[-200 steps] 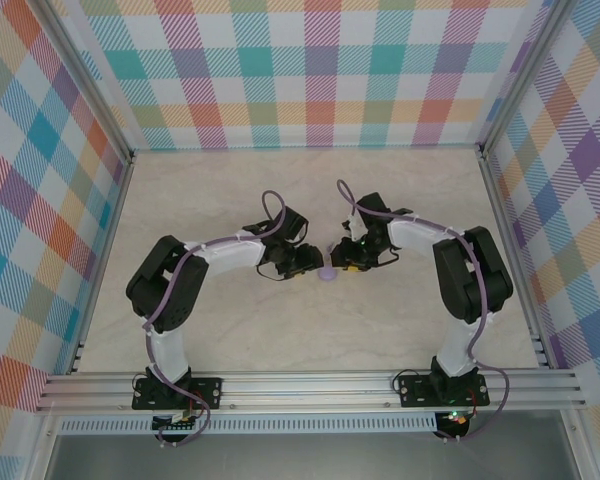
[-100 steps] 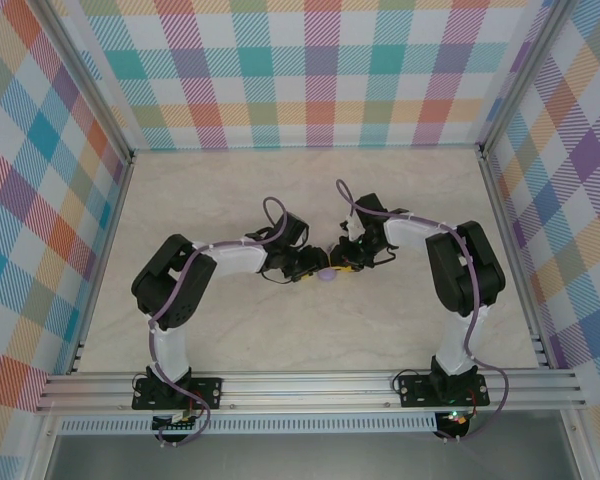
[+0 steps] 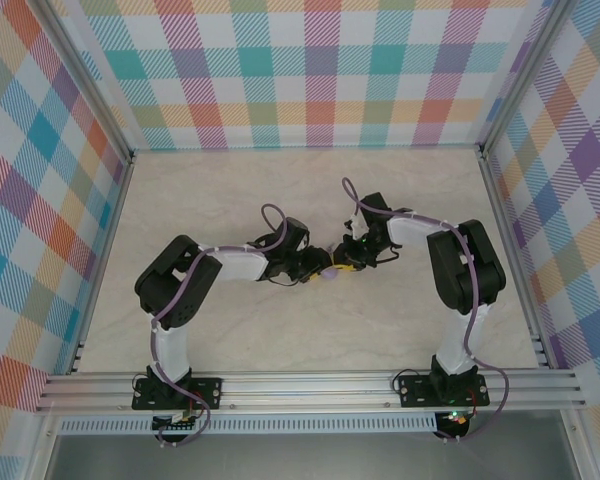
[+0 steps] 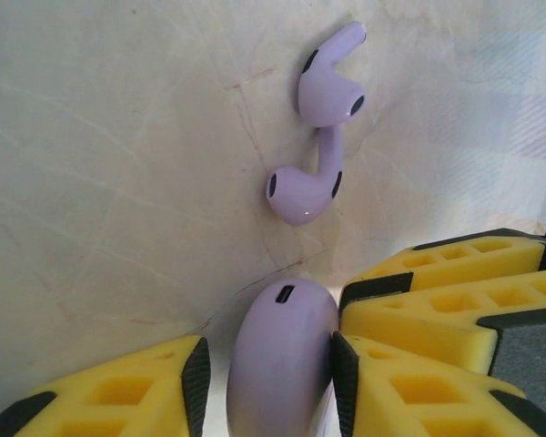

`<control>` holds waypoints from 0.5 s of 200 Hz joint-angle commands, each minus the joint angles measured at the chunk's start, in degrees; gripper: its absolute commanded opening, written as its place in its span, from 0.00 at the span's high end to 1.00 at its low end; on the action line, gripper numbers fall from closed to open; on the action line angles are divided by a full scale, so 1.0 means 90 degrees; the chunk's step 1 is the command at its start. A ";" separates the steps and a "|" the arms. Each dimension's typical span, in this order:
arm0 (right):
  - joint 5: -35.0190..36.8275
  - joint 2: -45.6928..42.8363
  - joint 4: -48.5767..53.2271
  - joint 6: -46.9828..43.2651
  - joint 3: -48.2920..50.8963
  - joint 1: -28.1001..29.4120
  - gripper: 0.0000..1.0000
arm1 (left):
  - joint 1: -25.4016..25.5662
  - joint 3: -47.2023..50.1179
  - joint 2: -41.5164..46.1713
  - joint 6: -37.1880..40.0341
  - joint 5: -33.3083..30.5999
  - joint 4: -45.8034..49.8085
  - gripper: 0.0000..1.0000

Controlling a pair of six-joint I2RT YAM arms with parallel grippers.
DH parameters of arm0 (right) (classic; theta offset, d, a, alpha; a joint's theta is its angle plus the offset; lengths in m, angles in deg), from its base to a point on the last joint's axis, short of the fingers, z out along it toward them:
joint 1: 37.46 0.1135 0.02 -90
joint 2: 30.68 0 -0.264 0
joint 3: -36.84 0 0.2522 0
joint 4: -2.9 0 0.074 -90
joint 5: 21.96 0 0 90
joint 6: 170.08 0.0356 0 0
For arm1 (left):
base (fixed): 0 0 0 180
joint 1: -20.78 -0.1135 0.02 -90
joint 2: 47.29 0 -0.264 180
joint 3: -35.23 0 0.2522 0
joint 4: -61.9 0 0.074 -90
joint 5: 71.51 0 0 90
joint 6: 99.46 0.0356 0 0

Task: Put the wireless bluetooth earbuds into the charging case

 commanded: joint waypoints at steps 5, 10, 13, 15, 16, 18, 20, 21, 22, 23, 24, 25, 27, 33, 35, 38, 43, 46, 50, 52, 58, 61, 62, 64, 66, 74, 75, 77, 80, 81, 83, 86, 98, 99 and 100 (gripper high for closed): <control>-0.0164 0.0220 -0.0080 0.0089 0.0089 0.0139 0.81 | 0.0343 0.0163 -0.0336 -0.0246 0.0192 -0.0214 0.60; -0.0176 0.0217 -0.0081 0.0090 0.0097 0.0133 0.81 | 0.0343 0.0157 -0.0323 -0.0257 0.0172 -0.0212 0.61; -0.0186 0.0215 -0.0083 0.0091 0.0094 0.0129 0.81 | 0.0347 0.0163 -0.0312 -0.0266 0.0156 -0.0206 0.62; -0.0201 0.0215 -0.0088 0.0088 0.0098 0.0129 0.81 | 0.0352 0.0164 -0.0312 -0.0270 0.0152 -0.0210 0.62; -0.0205 0.0215 -0.0090 0.0089 0.0098 0.0129 0.81 | 0.0345 0.0164 -0.0310 -0.0265 0.0146 -0.0211 0.62; -0.0210 0.0215 -0.0092 0.0090 0.0094 0.0134 0.81 | 0.0354 0.0164 -0.0308 -0.0277 0.0142 -0.0211 0.62; -0.0224 0.0220 -0.0098 0.0095 0.0090 0.0130 0.81 | 0.0351 0.0167 -0.0303 -0.0280 0.0141 -0.0216 0.62; -0.0231 0.0217 -0.0095 0.0093 0.0095 0.0130 0.81 | 0.0354 0.0170 -0.0301 -0.0280 0.0141 -0.0219 0.62; -0.0240 0.0221 -0.0089 0.0092 0.0092 0.0129 0.81 | 0.0355 0.0172 -0.0299 -0.0285 0.0141 -0.0225 0.62; -0.0244 0.0218 -0.0091 0.0091 0.0091 0.0134 0.81 | 0.0351 0.0168 -0.0299 -0.0293 0.0141 -0.0228 0.62; -0.0241 0.0216 -0.0092 0.0086 0.0095 0.0136 0.81 | 0.0354 0.0166 -0.0299 -0.0297 0.0141 -0.0235 0.62; -0.0249 0.0215 -0.0092 0.0088 0.0092 0.0133 0.81 | 0.0355 0.0170 -0.0298 -0.0298 0.0141 -0.0238 0.62; -0.0253 0.0215 -0.0093 0.0090 0.0090 0.0130 0.81 | 0.0354 0.0166 -0.0293 -0.0307 0.0141 -0.0240 0.63; -0.0257 0.0207 -0.0092 0.0092 0.0089 0.0129 0.81 | 0.0353 0.0165 -0.0282 -0.0322 0.0135 -0.0241 0.65; -0.0255 0.0205 -0.0093 0.0098 0.0089 0.0129 0.81 | 0.0356 0.0160 -0.0279 -0.0332 0.0132 -0.0236 0.66; -0.0250 0.0196 -0.0093 0.0100 0.0089 0.0129 0.81 | 0.0357 0.0163 -0.0265 -0.0346 0.0122 -0.0231 0.68; -0.0252 0.0178 -0.0093 0.0114 0.0089 0.0122 0.81 | 0.0362 0.0169 -0.0251 -0.0358 0.0103 -0.0226 0.69; -0.0252 0.0169 -0.0099 0.0111 0.0094 0.0120 0.81 | 0.0357 0.0172 -0.0250 -0.0362 0.0094 -0.0223 0.70; -0.0259 0.0150 -0.0102 0.0108 0.0099 0.0122 0.81 | 0.0357 0.0169 -0.0227 -0.0376 0.0079 -0.0209 0.71; -0.0263 0.0140 -0.0103 0.0110 0.0099 0.0120 0.81 | 0.0359 0.0168 -0.0222 -0.0383 0.0067 -0.0192 0.72; -0.0262 0.0105 -0.0108 0.0110 0.0108 0.0114 0.81 | 0.0366 0.0162 -0.0194 -0.0405 0.0022 -0.0117 0.75; -0.0267 0.0081 -0.0116 0.0114 0.0117 0.0110 0.81 | 0.0363 0.0159 -0.0175 -0.0421 0.0001 -0.0080 0.76; -0.0262 0.0070 -0.0114 0.0117 0.0118 0.0110 0.81 | 0.0360 0.0162 -0.0168 -0.0419 -0.0007 -0.0073 0.76; -0.0261 0.0056 -0.0125 0.0119 0.0123 0.0110 0.81 | 0.0360 0.0161 -0.0151 -0.0425 -0.0018 -0.0055 0.77; -0.0254 0.0034 -0.0130 0.0120 0.0127 0.0114 0.81 | 0.0365 0.0164 -0.0132 -0.0434 -0.0036 -0.0021 0.78; -0.0217 -0.0068 -0.0165 0.0116 0.0163 0.0098 0.80 | 0.0357 0.0153 -0.0046 -0.0482 -0.0139 0.0145 0.80; -0.0208 -0.0083 -0.0174 0.0118 0.0163 0.0094 0.79 | 0.0357 0.0154 -0.0035 -0.0489 -0.0151 0.0167 0.80; -0.0189 -0.0111 -0.0178 0.0119 0.0180 0.0091 0.79 | 0.0362 0.0154 -0.0003 -0.0501 -0.0179 0.0210 0.81; -0.0163 -0.0158 -0.0182 0.0120 0.0195 0.0090 0.77 | 0.0362 0.0152 0.0040 -0.0510 -0.0219 0.0267 0.83; -0.0152 -0.0172 -0.0191 0.0110 0.0201 0.0085 0.77 | 0.0360 0.0148 0.0052 -0.0517 -0.0230 0.0291 0.83; -0.0126 -0.0202 -0.0198 0.0110 0.0212 0.0086 0.76 | 0.0362 0.0148 0.0085 -0.0530 -0.0255 0.0339 0.84; -0.0091 -0.0265 -0.0210 0.0098 0.0238 0.0074 0.74 | 0.0366 0.0146 0.0128 -0.0555 -0.0302 0.0438 0.86; 0.0050 -0.0534 -0.0293 0.0054 0.0341 0.0052 0.71 | 0.0359 0.0106 0.0357 -0.0640 -0.0513 0.0843 0.90; 0.0072 -0.0555 -0.0305 0.0048 0.0347 0.0052 0.70 | 0.0363 0.0101 0.0376 -0.0646 -0.0523 0.0862 0.90; 0.0083 -0.0585 -0.0311 0.0040 0.0360 0.0051 0.70 | 0.0365 0.0099 0.0405 -0.0654 -0.0538 0.0897 0.90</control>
